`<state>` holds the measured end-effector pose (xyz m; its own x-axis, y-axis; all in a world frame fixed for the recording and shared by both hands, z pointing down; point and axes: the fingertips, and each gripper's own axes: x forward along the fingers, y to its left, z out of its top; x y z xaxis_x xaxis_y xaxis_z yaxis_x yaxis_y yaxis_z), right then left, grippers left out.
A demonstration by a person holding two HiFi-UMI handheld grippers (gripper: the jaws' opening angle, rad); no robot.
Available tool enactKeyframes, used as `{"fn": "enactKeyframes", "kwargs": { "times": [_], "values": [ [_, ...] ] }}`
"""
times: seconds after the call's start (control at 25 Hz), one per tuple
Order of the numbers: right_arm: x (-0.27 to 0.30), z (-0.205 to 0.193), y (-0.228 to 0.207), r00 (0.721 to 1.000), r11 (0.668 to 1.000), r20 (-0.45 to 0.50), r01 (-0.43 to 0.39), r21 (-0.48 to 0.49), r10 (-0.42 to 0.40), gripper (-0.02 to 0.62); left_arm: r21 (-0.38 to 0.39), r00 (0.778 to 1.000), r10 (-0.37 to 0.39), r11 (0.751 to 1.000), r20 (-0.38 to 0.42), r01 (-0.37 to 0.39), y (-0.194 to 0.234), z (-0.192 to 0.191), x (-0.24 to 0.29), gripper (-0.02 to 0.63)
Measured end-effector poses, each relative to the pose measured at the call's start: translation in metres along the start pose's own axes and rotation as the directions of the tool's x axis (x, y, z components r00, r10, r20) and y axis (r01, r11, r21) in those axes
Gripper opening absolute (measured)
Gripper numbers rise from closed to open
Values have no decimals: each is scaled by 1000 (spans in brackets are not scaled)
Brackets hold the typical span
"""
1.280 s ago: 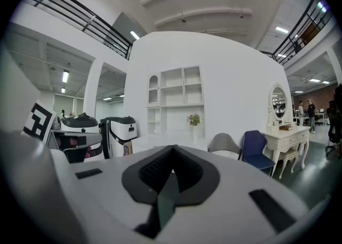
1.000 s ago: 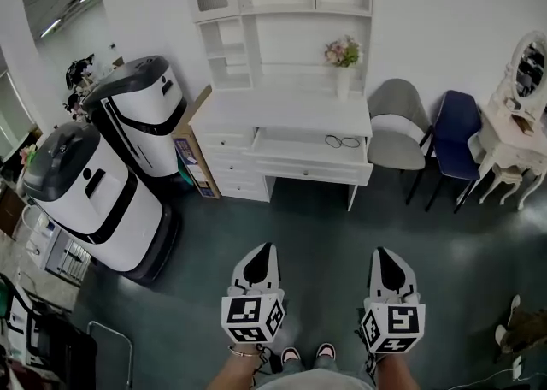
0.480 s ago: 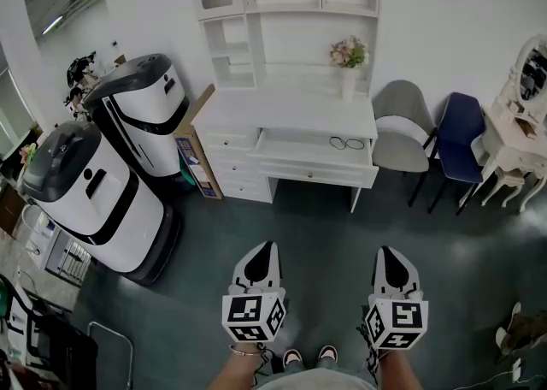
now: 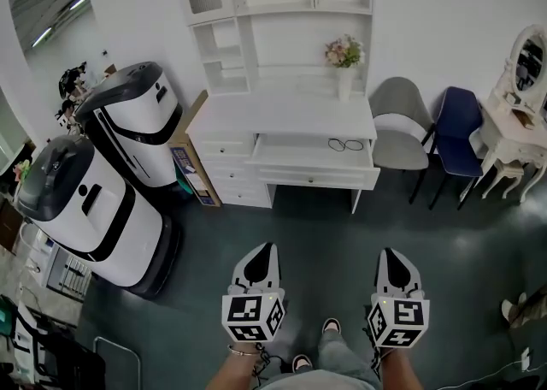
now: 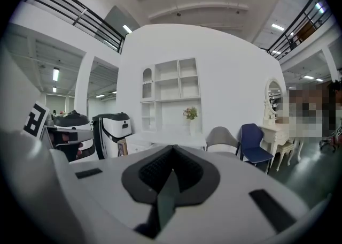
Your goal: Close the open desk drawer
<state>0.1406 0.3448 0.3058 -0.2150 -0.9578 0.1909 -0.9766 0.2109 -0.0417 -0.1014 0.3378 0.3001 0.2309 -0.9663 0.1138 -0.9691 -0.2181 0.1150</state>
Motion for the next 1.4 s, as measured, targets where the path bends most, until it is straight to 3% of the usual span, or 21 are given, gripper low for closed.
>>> {"fn": "enactKeyframes", "kwargs": {
  "times": [1.0, 1.4],
  "values": [
    [223, 28, -59, 994, 995, -62, -96, -10, 95, 6, -14, 991, 127, 992, -30, -128, 42, 20, 196, 18],
    [273, 23, -88, 990, 994, -92, -108, 12, 108, 6, -20, 987, 150, 988, -61, -152, 43, 14, 246, 18]
  ]
}}
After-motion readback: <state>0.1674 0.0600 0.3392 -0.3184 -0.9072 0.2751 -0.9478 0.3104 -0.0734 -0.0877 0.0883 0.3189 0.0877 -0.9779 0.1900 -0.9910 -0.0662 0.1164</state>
